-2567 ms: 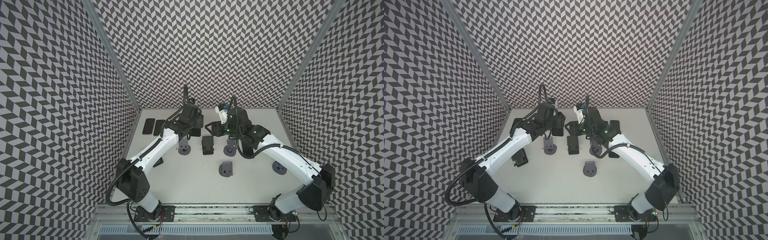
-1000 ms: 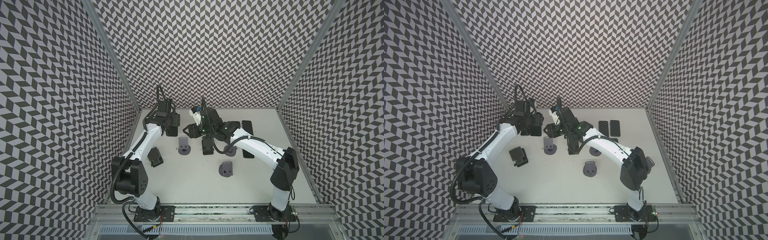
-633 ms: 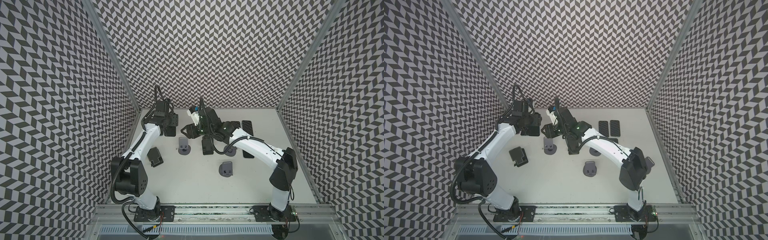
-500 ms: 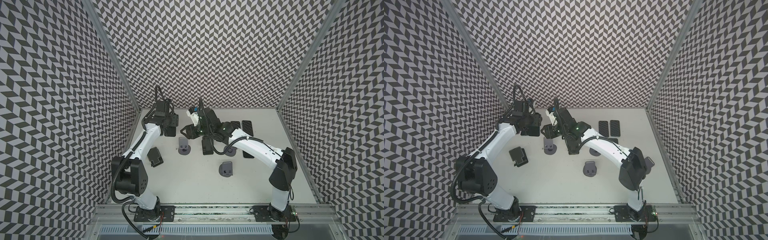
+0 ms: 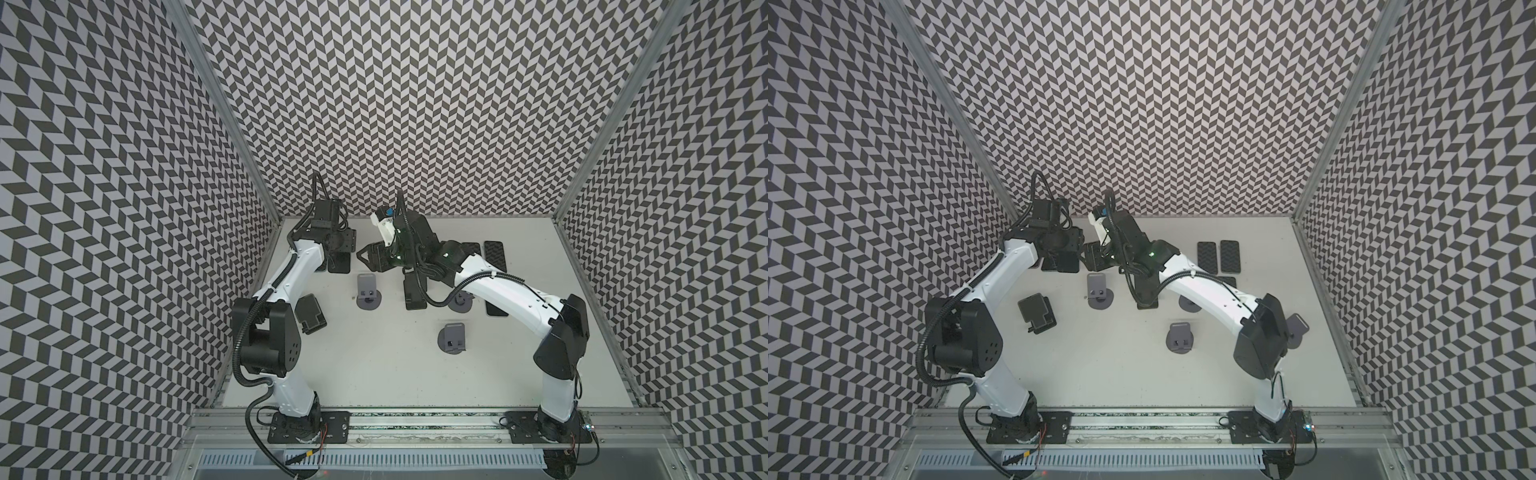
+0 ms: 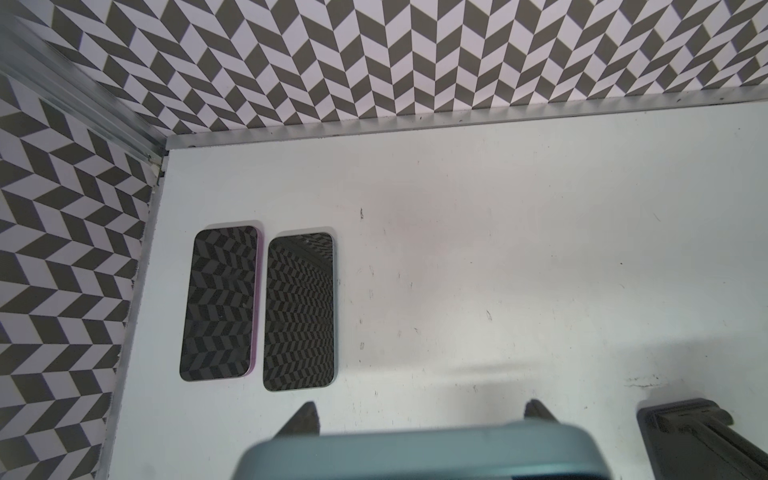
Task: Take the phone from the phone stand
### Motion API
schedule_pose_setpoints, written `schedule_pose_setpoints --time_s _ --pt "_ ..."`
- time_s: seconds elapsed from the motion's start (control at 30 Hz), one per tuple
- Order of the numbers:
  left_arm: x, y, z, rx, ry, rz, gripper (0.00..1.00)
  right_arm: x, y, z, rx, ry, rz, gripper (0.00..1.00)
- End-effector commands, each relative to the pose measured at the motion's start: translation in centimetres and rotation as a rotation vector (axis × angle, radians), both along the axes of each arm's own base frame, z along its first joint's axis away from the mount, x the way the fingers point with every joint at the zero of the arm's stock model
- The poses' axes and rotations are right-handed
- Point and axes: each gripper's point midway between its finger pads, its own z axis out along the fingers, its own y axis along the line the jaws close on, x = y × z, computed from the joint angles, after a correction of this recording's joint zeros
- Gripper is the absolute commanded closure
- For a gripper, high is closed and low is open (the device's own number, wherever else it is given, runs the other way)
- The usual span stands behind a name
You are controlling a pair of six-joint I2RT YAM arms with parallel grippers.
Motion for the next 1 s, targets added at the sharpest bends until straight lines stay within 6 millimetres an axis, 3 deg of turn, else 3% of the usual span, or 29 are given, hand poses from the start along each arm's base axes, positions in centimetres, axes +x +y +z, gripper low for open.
schedule_pose_setpoints --time_s 0.0,0.33,0.5,0.8,0.97 --pt "0.7 0.1 0.7 0.001 -0.013 0.002 0.53 0.2 1.2 -1.4 -0.031 0.008 0.031 0.43" --pt "2.0 0.8 -0.5 0.004 -0.01 0.019 0.54 2.1 3.0 -3.6 -0.023 0.037 0.007 0.44" --pt "2.6 1.3 -0.5 0.003 -0.014 0.031 0.56 3.3 2.5 -2.1 0.01 -0.024 -0.043 0.48" --pt "2.7 0.9 -0.9 -0.022 0.002 0.026 0.56 7.2 0.9 -3.6 -0.022 -0.08 -0.144 0.52" --pt "2.8 1.1 -1.2 -0.013 0.003 0.034 0.56 7.9 0.9 -4.1 -0.032 -0.106 -0.151 0.53"
